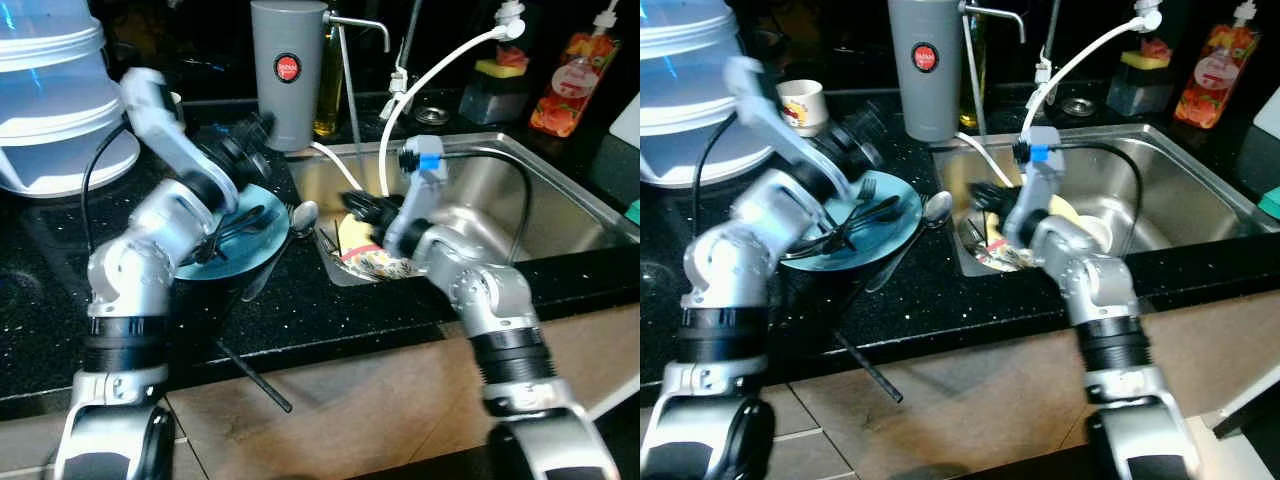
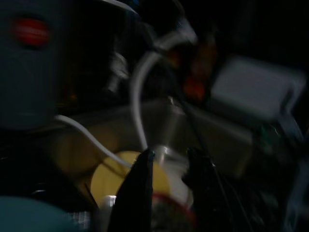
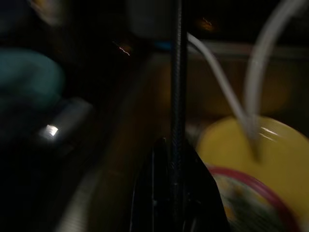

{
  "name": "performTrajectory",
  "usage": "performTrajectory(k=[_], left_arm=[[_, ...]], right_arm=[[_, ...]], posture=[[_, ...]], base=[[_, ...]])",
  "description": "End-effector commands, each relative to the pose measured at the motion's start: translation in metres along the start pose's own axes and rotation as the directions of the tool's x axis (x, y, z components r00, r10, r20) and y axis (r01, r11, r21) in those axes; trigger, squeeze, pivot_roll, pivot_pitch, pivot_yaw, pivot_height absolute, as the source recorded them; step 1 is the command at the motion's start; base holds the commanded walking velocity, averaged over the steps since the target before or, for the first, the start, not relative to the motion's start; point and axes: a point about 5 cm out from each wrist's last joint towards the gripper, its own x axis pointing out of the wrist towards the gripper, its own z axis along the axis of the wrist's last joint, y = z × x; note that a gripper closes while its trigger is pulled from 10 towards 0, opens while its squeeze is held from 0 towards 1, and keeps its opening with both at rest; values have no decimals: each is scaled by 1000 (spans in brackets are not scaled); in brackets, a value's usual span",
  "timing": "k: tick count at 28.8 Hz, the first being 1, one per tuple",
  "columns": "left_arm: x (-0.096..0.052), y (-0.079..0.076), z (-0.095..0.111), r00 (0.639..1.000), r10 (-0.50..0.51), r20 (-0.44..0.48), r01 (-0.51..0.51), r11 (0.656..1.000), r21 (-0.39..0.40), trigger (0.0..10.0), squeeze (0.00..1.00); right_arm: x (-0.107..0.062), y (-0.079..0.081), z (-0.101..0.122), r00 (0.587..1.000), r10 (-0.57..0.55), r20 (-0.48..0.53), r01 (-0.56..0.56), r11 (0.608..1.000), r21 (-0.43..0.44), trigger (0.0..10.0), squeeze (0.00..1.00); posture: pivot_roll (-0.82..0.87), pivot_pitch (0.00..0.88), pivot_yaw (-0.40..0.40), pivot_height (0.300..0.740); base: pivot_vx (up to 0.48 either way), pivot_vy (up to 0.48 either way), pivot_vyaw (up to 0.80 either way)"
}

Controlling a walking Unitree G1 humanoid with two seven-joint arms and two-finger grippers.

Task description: Kitchen organization

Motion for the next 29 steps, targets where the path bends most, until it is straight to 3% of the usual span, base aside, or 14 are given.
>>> performTrajectory(k=[1, 5, 7, 8, 10, 12, 14, 15, 16, 25, 26, 27, 28, 29], left_arm=[[3, -15, -9, 994, -79, -69, 87, 988, 127, 10000, 0], [5, -22, -30, 976, -97, -194, 152, 944, 293, 10000, 0], [6, -22, -35, 972, -92, -216, 158, 937, 311, 10000, 0], [5, -21, -39, 968, -83, -239, 161, 930, 330, 10000, 0], [3, -19, -42, 962, -74, -262, 164, 925, 343, 10000, 0], [2, -17, -44, 956, -67, -285, 168, 923, 346, 10000, 0], [1, -15, -46, 954, -60, -294, 166, 921, 354, 10000, 0], [0, -13, -48, 953, -45, -301, 160, 916, 368, 10000, 0], [-1, -12, -48, 953, -38, -300, 153, 916, 370, 10000, 0], [-2, -8, -49, 956, -9, -294, 119, 926, 358, 10000, 0], [-2, -8, -49, 956, -5, -292, 114, 928, 355, 10000, 0], [-2, -8, -49, 956, -5, -292, 114, 928, 355, 10000, 0], [-3, -7, -49, 957, -3, -290, 110, 929, 354, 10000, 0], [-3, -6, -48, 958, 1, -287, 105, 929, 354, 10000, 0]], right_arm=[[4, 1, -2, 1000, -21, 1, 21, 1000, -9, 0, 0], [4, -15, -9, 988, -153, -27, 150, 983, -107, 0, 0], [4, -20, -12, 981, -189, -33, 183, 973, -144, 0, 0], [5, -24, -18, 976, -212, -45, 201, 961, -188, 1608, 0], [7, -24, -25, 978, -200, -64, 183, 960, -213, 2549, 0], [9, -24, -32, 978, -186, -90, 160, 958, -238, 4706, 0], [10, -23, -34, 979, -179, -101, 150, 959, -242, 5176, 0], [11, -20, -39, 980, -162, -118, 130, 961, -243, 8824, 0], [12, -18, -40, 981, -149, -125, 116, 964, -239, 10000, 0], [18, -10, -46, 986, -93, -137, 64, 976, -208, 10000, 0], [18, -9, -47, 987, -83, -139, 54, 978, -202, 10000, 251], [18, -9, -47, 987, -83, -139, 54, 978, -202, 10000, 251], [19, -8, -48, 987, -77, -140, 48, 979, -200, 10000, 965], [19, -7, -49, 987, -67, -143, 37, 979, -198, 10000, 1000]], posture=[[69, 75, 20, 740], [65, 73, 27, 740], [63, 72, 31, 740], [62, 71, 33, 740], [61, 70, 34, 740], [61, 70, 34, 740], [64, 69, 33, 740], [64, 68, 31, 740], [64, 68, 31, 740], [64, 68, 31, 740], [71, 61, 19, 740], [71, 61, 19, 740], [70, 61, 18, 740], [69, 61, 17, 740]], base=[[0, 0, 0], [0, 0, 0], [0, 0, 0], [0, 0, 0], [0, 0, 0], [0, 0, 0], [0, 0, 0], [0, 0, 0], [0, 0, 0], [0, 0, 0], [0, 0, 0], [0, 0, 0], [0, 0, 0], [0, 0, 0]])
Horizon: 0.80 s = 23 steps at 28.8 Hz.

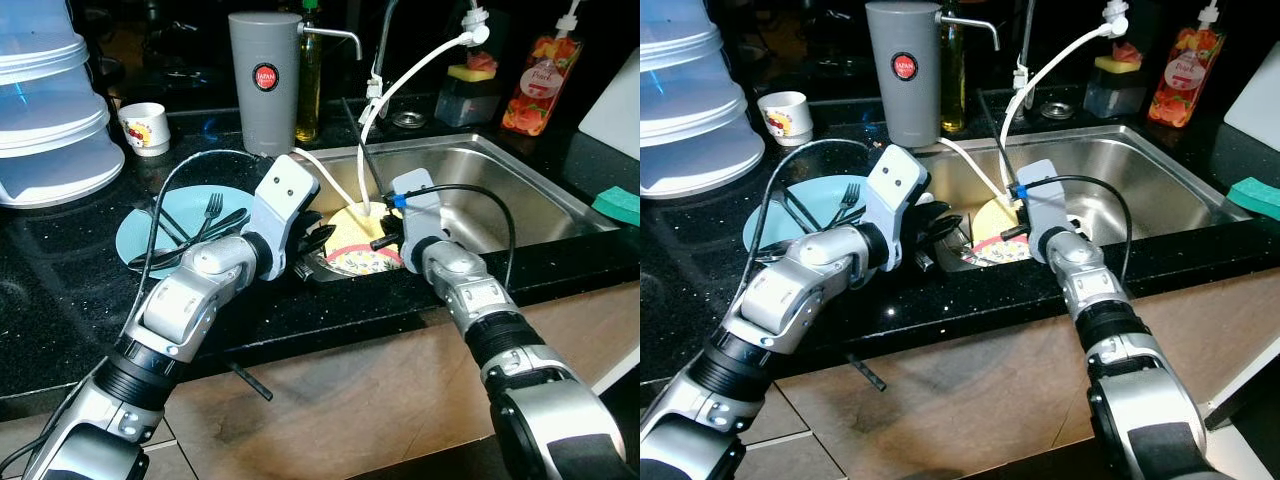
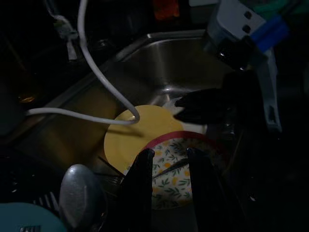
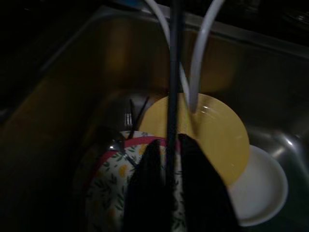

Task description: Kitchen organization

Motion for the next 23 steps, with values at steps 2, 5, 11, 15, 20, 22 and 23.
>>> performTrajectory(k=[2, 5, 11, 15, 20, 22, 23], left_arm=[[-2, 3, -6, 1000, 19, -20, -19, 1000, -9, 10000, 0], [-2, 8, -5, 998, 55, -11, -55, 998, -9, 10000, 0], [-7, 23, 3, 986, 161, 38, -160, 987, -18, 10000, 0], [-41, 59, 13, 905, 418, 84, -412, 908, -76, 10000, 0], [-60, 71, 4, 858, 513, 26, -502, 848, -169, 10000, 1000], [-69, 71, 0, 857, 516, 15, -504, 842, -194, 10000, 1000], [-78, 71, -5, 851, 525, -1, -514, 833, -202, 10000, 1000]], right_arm=[[0, 7, -13, 998, 35, -49, -34, 999, 16, 10000, 1000], [1, 5, -10, 999, 22, -36, -22, 1000, 8, 10000, 0], [3, -3, 10, 997, -8, 72, 3, 998, 60, 10000, 0], [-6, -21, 51, 944, -28, 328, -88, 938, 336, 10000, 0], [-12, -18, 58, 923, 41, 382, -179, 925, 335, 10000, 0], [-17, -12, 60, 908, 110, 405, -244, 923, 297, 10000, 0], [-21, -4, 63, 884, 189, 428, -320, 912, 258, 10000, 0]], posture=[[69, 62, 17, 740], [68, 65, 17, 740], [68, 66, 18, 740], [66, 71, 22, 740], [67, 76, 14, 740], [69, 80, 10, 740], [68, 83, 7, 740]], base=[[0, 0, 0], [0, 0, 0], [0, 0, 0], [0, 0, 0], [0, 0, 0], [0, 0, 0], [0, 0, 0]])
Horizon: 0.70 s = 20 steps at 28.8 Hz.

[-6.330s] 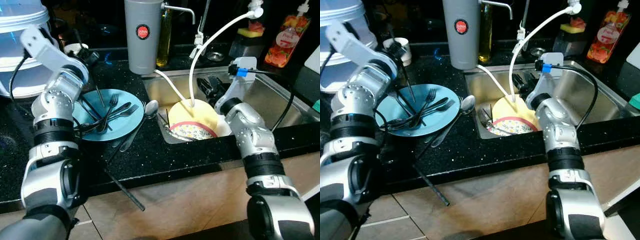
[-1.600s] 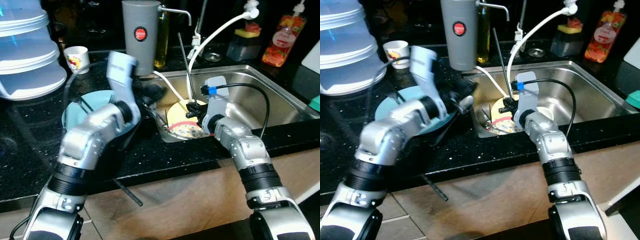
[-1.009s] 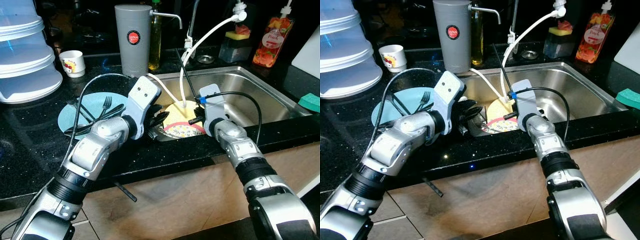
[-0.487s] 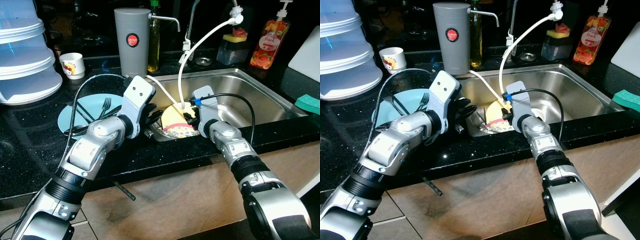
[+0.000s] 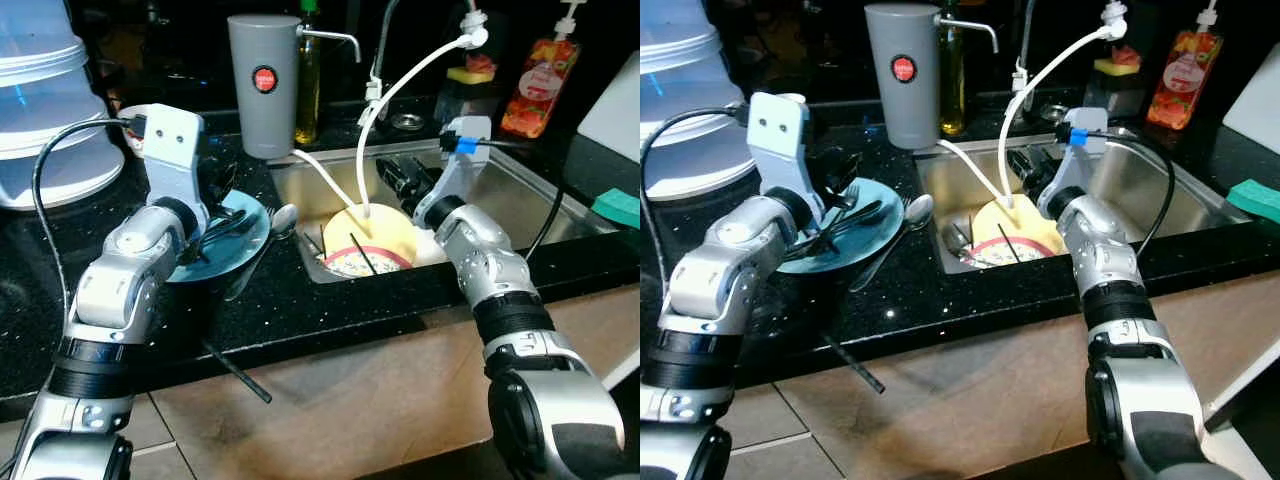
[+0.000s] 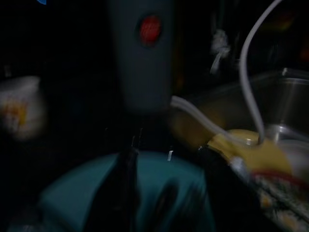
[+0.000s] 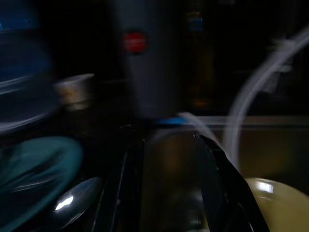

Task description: Kitchen organization

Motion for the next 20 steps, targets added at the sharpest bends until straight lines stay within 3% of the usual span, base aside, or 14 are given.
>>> performTrajectory(k=[1, 2, 6, 7, 8, 10, 12, 15, 16, 20], left_arm=[[-11, 10, -5, 999, 22, -35, -22, 1000, -10, 10000, 1000], [-11, 10, -5, 999, 22, -35, -22, 1000, -10, 10000, 1000], [-21, 20, -5, 996, 79, -41, -78, 997, 26, 10000, 1000], [-23, 24, -5, 994, 97, -41, -96, 994, 47, 10000, 686], [-24, 28, -4, 993, 108, -47, -104, 992, 66, 10000, 0], [-24, 30, -3, 993, 108, -51, -104, 992, 76, 10000, 0], [-25, 26, 0, 999, 2, -48, 2, 995, 97, 10000, 0], [-26, 22, 2, 998, -55, -43, 60, 992, 114, 10000, 0], [-27, 20, 3, 994, -104, -45, 110, 983, 149, 10000, 0], [-26, 30, -1, 989, -109, -99, 134, 948, 289, 10000, 0]], right_arm=[[-2, 15, 1, 991, 131, -11, -131, 991, 7, 10000, 0], [-2, 15, 1, 991, 131, -11, -131, 991, 7, 10000, 0], [-8, 35, 2, 953, 301, -43, -300, 954, 16, 10000, 0], [-10, 43, 1, 929, 361, -77, -362, 932, 6, 10000, 0], [-12, 54, -1, 899, 420, -121, -424, 905, -14, 10000, 0], [-12, 63, -3, 875, 458, -153, -467, 884, -24, 10000, 0], [-9, 79, -6, 852, 487, -192, -500, 865, -26, 10000, 0], [-8, 85, -7, 846, 492, -203, -506, 862, -21, 10000, 0], [-5, 90, -8, 840, 499, -211, -512, 859, -9, 10000, 1000], [-4, 112, -18, 788, 556, -265, -563, 825, 57, 10000, 1000]], posture=[[68, 83, 7, 740], [68, 83, 7, 740], [69, 91, -5, 740], [69, 91, -5, 740], [69, 92, -8, 740], [69, 92, -8, 740], [65, 95, -11, 740], [65, 95, -11, 740], [66, 96, -10, 740], [64, 97, -12, 740]], base=[[0, 0, 0], [0, 0, 0], [0, 0, 0], [0, 0, 0], [0, 0, 0], [0, 0, 0], [0, 0, 0], [0, 0, 0], [0, 0, 0], [0, 0, 0]])
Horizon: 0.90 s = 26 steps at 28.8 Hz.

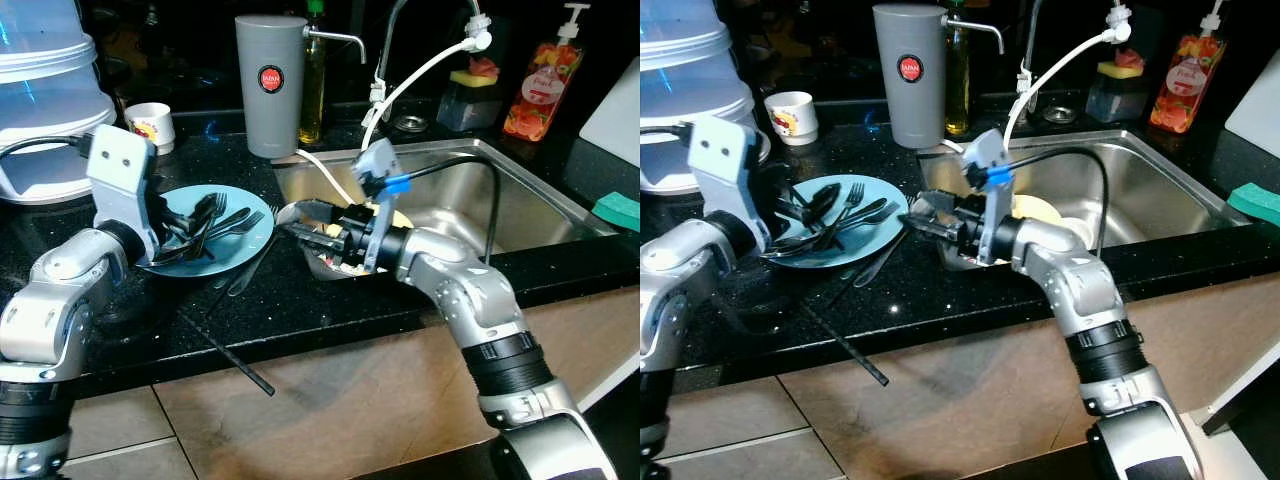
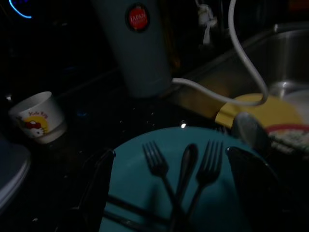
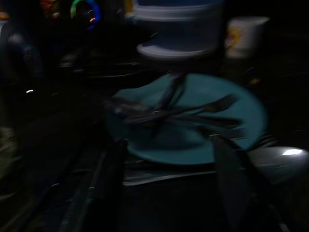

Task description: Kitchen organization

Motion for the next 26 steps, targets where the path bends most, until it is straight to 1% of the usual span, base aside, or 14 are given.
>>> performTrajectory(k=[1, 2, 3, 4, 5, 9, 19, 23, 26], left_arm=[[1, 2, -4, 999, -9, -31, 10, 999, 54, 10000, 0], [1, 3, -4, 999, -11, -31, 13, 998, 55, 10000, 0], [1, 3, -4, 999, -11, -31, 13, 998, 55, 10000, 0], [2, 3, -4, 999, -17, -31, 19, 998, 61, 10000, 0], [2, 3, -5, 999, -21, -33, 23, 998, 64, 10000, 0], [1, 1, -8, 998, -50, -48, 54, 995, 81, 10000, 0], [2, 1, -13, 996, -58, -64, 64, 994, 91, 10000, 0], [3, 1, -14, 996, -56, -67, 62, 994, 88, 10000, 0], [3, 2, -15, 996, -57, -69, 63, 994, 90, 10000, 0]], right_arm=[[5, 10, -2, 999, 41, -35, -41, 999, 5, 10000, 1000], [8, 14, -4, 997, 56, -57, -56, 998, -4, 10000, 1000], [8, 14, -4, 997, 56, -57, -56, 998, -4, 10000, 1000], [10, 17, -7, 994, 71, -84, -73, 997, -17, 10000, 776], [13, 21, -11, 990, 82, -112, -87, 995, -44, 10000, 0], [19, 33, -23, 974, 100, -206, -127, 984, -123, 10000, 0], [22, 41, -21, 970, 117, -212, -142, 984, -105, 10000, 0], [22, 46, -20, 966, 145, -214, -171, 979, -108, 10000, 0], [21, 51, -21, 955, 185, -231, -215, 970, -111, 10000, 0]], posture=[[64, 97, -12, 740], [61, 99, -11, 740], [61, 99, -11, 740], [62, 99, -11, 740], [62, 99, -11, 740], [63, 99, -13, 740], [64, 101, -14, 740], [61, 101, -13, 740], [62, 101, -13, 740]], base=[[0, 0, 0], [0, 0, 0], [0, 0, 0], [0, 0, 0], [0, 0, 0], [0, 0, 0], [0, 0, 0], [0, 0, 0], [0, 0, 0]])
